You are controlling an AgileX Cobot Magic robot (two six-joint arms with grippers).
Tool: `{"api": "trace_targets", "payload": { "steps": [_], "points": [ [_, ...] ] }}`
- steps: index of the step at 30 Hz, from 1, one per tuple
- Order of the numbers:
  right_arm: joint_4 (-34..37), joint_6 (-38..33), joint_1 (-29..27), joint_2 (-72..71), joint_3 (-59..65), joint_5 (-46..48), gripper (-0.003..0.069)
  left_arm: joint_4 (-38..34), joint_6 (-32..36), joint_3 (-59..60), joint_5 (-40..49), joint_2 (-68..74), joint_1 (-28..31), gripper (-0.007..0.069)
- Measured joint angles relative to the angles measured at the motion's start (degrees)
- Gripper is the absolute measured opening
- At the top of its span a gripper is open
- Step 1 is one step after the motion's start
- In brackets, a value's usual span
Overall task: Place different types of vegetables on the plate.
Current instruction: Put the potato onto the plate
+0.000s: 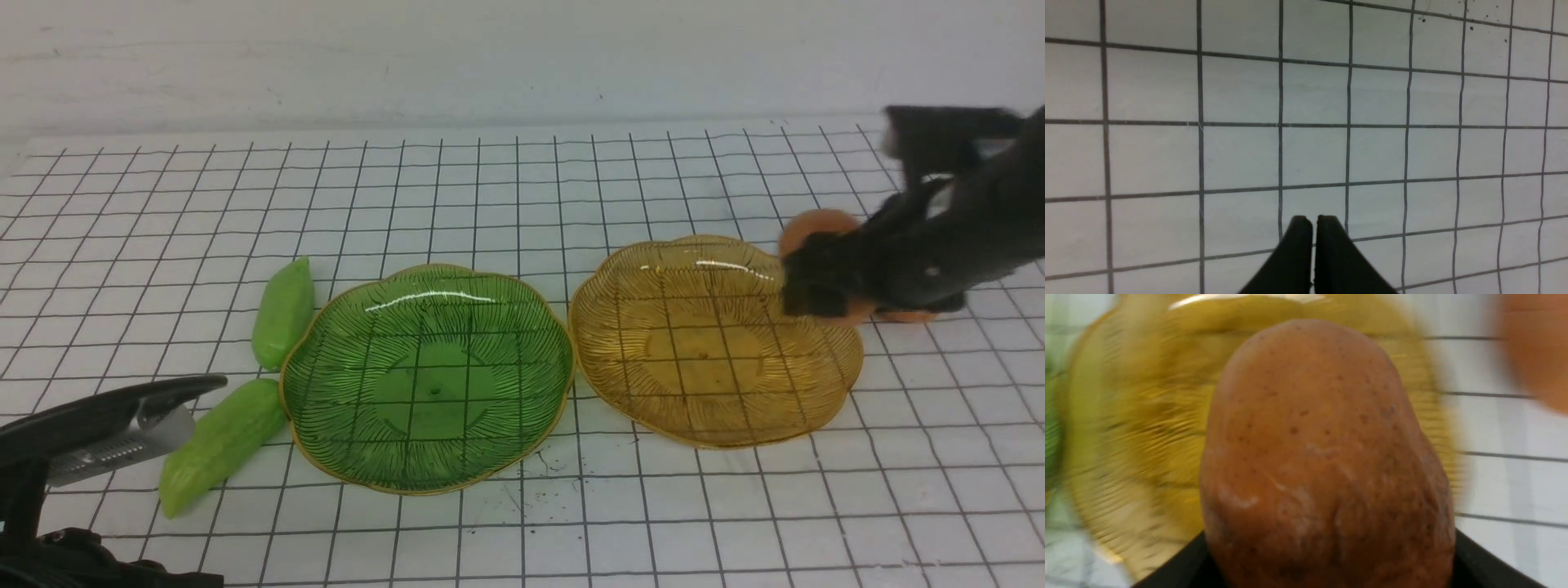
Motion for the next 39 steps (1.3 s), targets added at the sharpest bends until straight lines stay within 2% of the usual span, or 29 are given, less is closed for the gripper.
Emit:
{"api": "trace_targets", "payload": {
  "steps": [4, 10, 13, 16, 21, 26, 32, 39],
  "points": [
    [1.46, -2.17, 5.22, 5.85, 0.00, -4.09, 0.0513, 0.00, 0.00, 0.00, -0.07, 0.00, 0.00, 0.0000],
    [1.52, -2.34, 6.34, 9.10, 0.00, -5.23, 0.0531, 0.00, -0.05, 0.00, -0.84, 0.00, 0.00, 0.0027],
    [1.19, -2.34, 6.22, 9.27, -0.74, -4.97, 0.0648, 0.02, -0.05, 0.00, -1.37, 0.00, 0.00, 0.0059],
    [0.69, -2.34, 5.42, 9.27, -3.34, -2.10, 0.0681, 0.14, -0.05, 0.00, -1.37, 0.00, 0.00, 0.0089],
    [-2.83, -2.34, 2.60, 9.27, -10.53, 6.05, 0.0691, 0.82, -0.05, 0.00, -1.37, 0.00, 0.00, 0.0152],
    [-8.30, -0.99, -2.36, 9.27, -15.06, 7.46, 0.0679, 1.07, -0.05, 0.00, -1.43, 0.00, 0.00, 0.0186],
    [-12.52, 2.60, -12.13, 12.51, -16.24, 1.27, 0.0643, 1.07, -0.05, 0.00, -1.43, 0.00, 0.00, 0.0195],
    [-12.68, 2.84, -14.87, 20.00, -16.24, -5.49, 0.0640, 1.25, -0.05, 0.00, -1.43, 0.00, 0.00, 0.0234]
  ]
}}
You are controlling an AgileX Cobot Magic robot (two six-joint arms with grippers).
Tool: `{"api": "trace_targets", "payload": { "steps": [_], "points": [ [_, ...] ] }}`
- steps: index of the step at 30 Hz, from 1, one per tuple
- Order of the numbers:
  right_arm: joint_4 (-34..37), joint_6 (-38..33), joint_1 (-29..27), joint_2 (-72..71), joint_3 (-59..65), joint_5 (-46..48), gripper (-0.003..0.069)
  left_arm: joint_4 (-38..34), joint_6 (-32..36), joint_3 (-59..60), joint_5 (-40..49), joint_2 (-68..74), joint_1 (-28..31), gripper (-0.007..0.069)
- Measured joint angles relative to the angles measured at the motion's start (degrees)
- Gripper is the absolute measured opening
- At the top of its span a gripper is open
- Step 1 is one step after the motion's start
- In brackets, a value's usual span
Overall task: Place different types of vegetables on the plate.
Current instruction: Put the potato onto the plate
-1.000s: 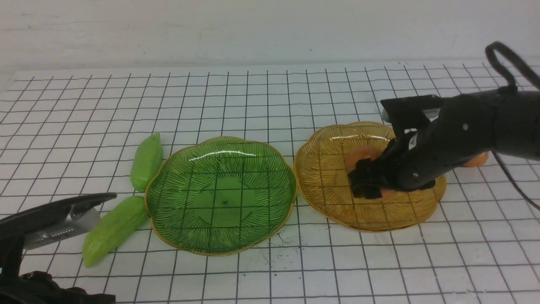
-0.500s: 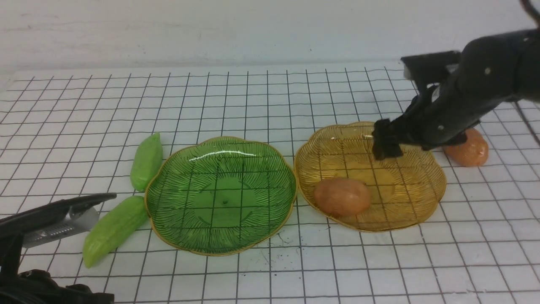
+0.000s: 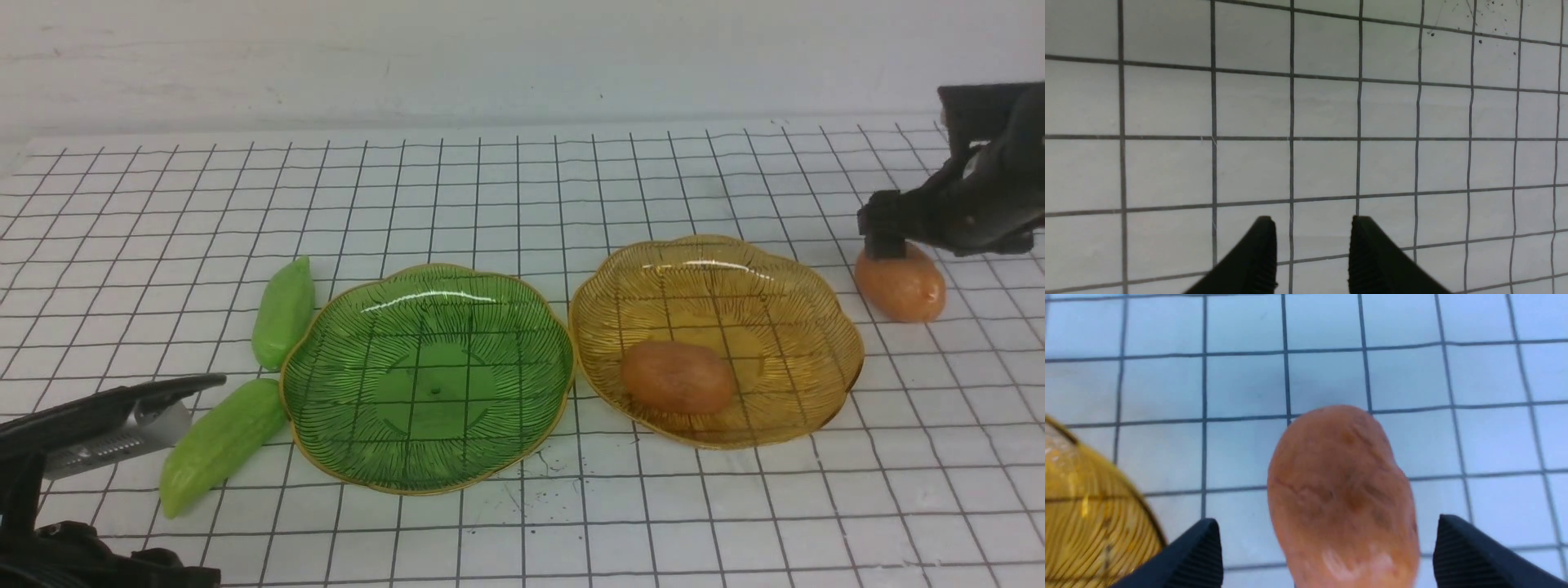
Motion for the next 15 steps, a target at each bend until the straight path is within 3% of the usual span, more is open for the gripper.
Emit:
{"api": "trace_targets", "payload": {
  "steps": [11, 15],
  "points": [
    [-5.35, 0.00, 0.00, 8.27, 0.00, -5.31, 0.0624, 0.00, 0.00, 0.00, 0.00, 0.00, 0.00, 0.0248],
    [-5.79, 0.00, 0.00, 8.52, -0.05, -5.40, 0.0556, 0.00, 0.00, 0.00, 0.00, 0.00, 0.00, 0.0248]
  ]
}}
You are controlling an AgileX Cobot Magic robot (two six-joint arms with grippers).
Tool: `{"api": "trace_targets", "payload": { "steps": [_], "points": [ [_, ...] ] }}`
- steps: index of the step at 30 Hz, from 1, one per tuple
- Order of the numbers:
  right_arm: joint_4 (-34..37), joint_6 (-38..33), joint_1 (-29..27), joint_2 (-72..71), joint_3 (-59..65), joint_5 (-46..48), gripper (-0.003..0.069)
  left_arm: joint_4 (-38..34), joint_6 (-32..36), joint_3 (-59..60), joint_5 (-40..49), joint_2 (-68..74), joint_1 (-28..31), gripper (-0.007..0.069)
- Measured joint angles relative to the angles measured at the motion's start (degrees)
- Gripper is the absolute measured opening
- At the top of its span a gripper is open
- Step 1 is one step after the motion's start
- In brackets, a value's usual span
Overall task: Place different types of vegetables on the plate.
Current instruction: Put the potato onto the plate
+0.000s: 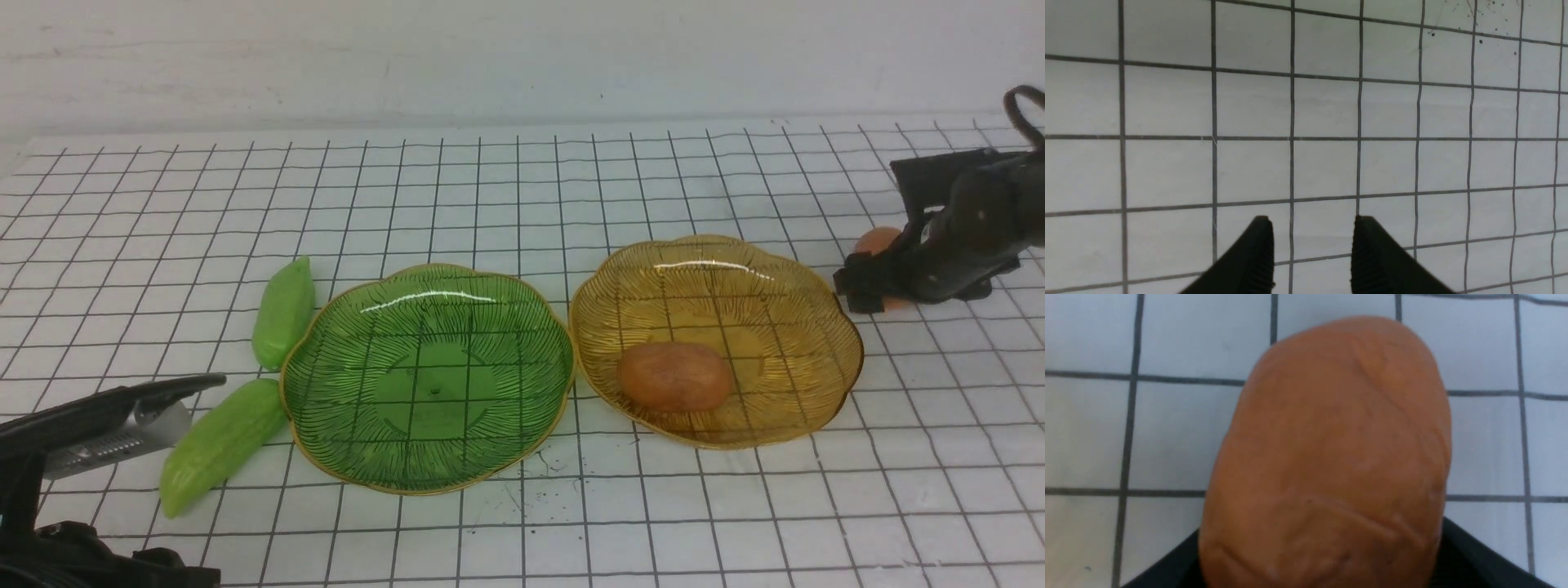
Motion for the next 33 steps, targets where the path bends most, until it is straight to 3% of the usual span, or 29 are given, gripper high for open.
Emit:
{"api": "trace_targets", "payload": {
  "steps": [2, 9, 10, 13, 16, 21, 26, 33],
  "points": [
    [-0.17, 0.00, 0.00, -0.12, -0.36, 0.48, 0.0489, 0.00, 0.00, 0.00, 0.00, 0.00, 0.00, 0.0248],
    [-0.04, -0.23, 0.00, -3.21, -5.26, 10.54, 0.0491, 0.00, 0.00, 0.00, 0.00, 0.00, 0.00, 0.0248],
    [1.06, -0.24, 0.00, -5.22, -7.04, 16.35, 0.0491, 0.00, -0.06, 0.00, 0.00, 0.00, 0.00, 0.0248],
    [5.99, -1.15, 0.00, -9.23, -8.51, 26.39, 0.0491, 0.00, -0.11, 0.00, 0.00, 0.00, 0.00, 0.0248],
    [18.15, -8.76, 1.40, -14.48, -7.38, 36.69, 0.0491, 0.00, -0.11, 0.00, -0.10, 0.00, 0.00, 0.0248],
    [30.98, -17.17, 8.60, -15.09, -4.94, 38.28, 0.0491, 0.10, -0.12, -0.01, -3.24, 0.00, 0.00, 0.0248],
    [23.66, -17.10, 15.57, -10.86, -4.26, 36.90, 0.0491, 3.66, -0.45, -1.67, -3.39, 0.53, 0.00, 0.0254],
    [18.23, -11.59, 16.17, -9.14, -4.23, 37.60, 0.0524, 10.44, -2.98, -8.09, -2.93, 1.82, 0.00, 0.0323]
  ]
}}
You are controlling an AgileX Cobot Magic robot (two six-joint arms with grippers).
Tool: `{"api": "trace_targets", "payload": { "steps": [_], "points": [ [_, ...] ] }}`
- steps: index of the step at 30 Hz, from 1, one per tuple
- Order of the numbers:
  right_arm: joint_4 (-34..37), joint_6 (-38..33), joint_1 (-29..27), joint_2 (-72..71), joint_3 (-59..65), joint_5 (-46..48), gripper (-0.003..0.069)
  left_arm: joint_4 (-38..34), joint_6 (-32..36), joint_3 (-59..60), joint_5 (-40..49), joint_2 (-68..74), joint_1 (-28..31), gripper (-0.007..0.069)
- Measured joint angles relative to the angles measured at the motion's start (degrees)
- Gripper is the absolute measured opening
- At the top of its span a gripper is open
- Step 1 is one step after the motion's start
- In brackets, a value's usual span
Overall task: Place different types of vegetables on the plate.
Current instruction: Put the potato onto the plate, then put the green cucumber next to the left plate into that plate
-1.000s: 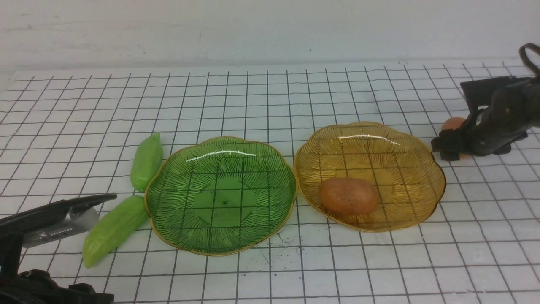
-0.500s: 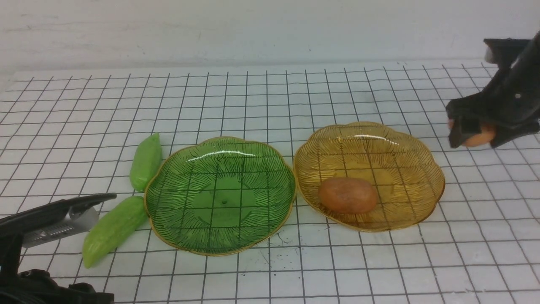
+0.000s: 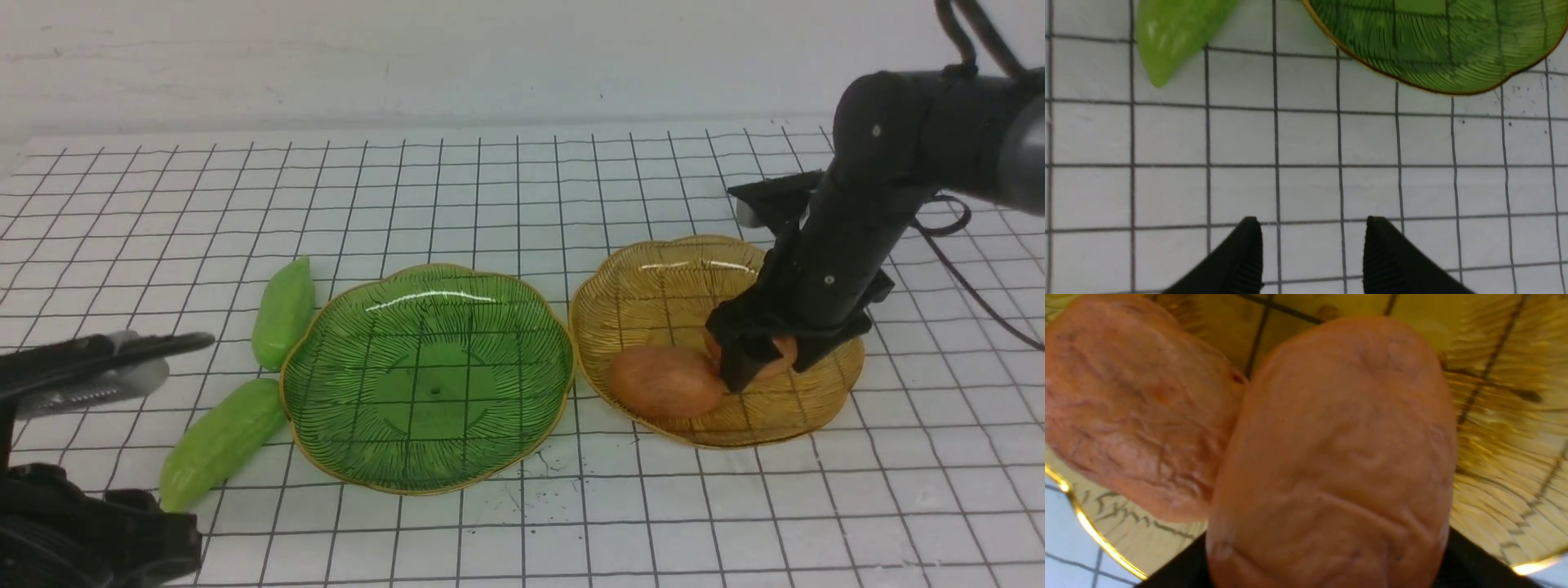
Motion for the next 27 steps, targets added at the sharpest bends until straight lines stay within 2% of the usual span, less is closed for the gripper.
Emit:
{"api": "trace_targets", "payload": {
  "steps": [5, 10, 15, 18, 27],
  "points": [
    [-2.46, 4.79, 0.00, 0.00, -1.09, 2.85, 0.0660, 2.10, -0.05, -2.66, -0.05, 1.91, 0.00, 0.0393],
    [-1.89, 6.02, 0.00, -2.47, -1.18, 3.06, 0.0689, 3.05, -0.06, -4.30, -0.54, 6.01, 0.00, 0.0472],
    [0.95, 6.02, 0.00, -8.94, -0.57, 3.13, 0.0688, 5.13, 1.79, -5.80, -2.88, 12.01, 0.00, 0.0520],
    [3.26, 6.02, 0.00, -14.18, 1.00, 3.27, 0.0670, 7.17, 4.48, -7.05, -4.63, 16.50, 0.00, 0.0521],
    [5.13, 5.59, 0.00, -29.42, 7.87, 4.52, 0.0568, 9.15, 10.68, -10.66, -12.49, 32.37, 0.00, 0.0521]
  ]
}}
